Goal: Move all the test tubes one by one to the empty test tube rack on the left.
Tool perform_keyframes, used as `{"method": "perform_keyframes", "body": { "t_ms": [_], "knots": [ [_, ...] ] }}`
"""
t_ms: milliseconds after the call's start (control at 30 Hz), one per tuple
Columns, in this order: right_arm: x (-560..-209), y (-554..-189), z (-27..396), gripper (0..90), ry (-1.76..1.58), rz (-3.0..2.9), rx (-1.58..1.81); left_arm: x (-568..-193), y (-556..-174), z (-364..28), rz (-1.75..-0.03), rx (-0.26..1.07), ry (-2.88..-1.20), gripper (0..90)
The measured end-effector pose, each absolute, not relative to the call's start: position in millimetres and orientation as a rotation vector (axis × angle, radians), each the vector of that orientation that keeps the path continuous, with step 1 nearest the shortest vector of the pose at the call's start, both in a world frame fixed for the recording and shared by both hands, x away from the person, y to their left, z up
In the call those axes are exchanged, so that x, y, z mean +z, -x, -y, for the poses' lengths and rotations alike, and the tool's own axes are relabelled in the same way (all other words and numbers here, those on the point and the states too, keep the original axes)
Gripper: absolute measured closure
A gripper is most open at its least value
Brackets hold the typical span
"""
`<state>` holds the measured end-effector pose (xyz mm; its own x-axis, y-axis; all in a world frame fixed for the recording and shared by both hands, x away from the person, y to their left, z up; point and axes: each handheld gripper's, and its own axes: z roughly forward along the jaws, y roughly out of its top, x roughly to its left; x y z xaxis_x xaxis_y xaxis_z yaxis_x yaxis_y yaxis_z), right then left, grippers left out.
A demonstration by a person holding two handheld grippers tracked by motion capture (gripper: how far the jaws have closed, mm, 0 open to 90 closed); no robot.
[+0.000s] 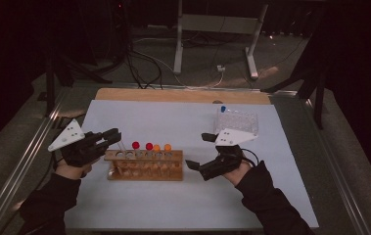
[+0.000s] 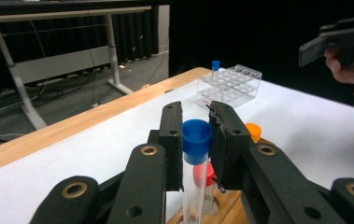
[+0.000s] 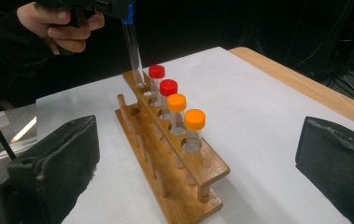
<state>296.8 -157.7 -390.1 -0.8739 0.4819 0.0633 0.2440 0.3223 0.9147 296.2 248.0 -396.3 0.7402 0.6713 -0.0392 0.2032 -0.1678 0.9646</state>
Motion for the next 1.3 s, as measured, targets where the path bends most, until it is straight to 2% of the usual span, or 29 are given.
{"method": "perform_keyframes", "body": {
  "t_ms": [233,833,1300],
  "knots": [
    [-391,-297,159,0.0,-0.669,-2.372,1.571,-404,-300,-242,-0.685,0.482,-1.751,77.1],
    [-391,-297,160,0.0,-0.669,-2.388,1.557,-440,-311,-242,-0.691,0.388,-1.803,77.1],
    [-392,-297,159,0.0,-0.662,-2.397,1.548,-458,-310,-240,-0.67,0.427,-1.818,77.0]
  ]
}}
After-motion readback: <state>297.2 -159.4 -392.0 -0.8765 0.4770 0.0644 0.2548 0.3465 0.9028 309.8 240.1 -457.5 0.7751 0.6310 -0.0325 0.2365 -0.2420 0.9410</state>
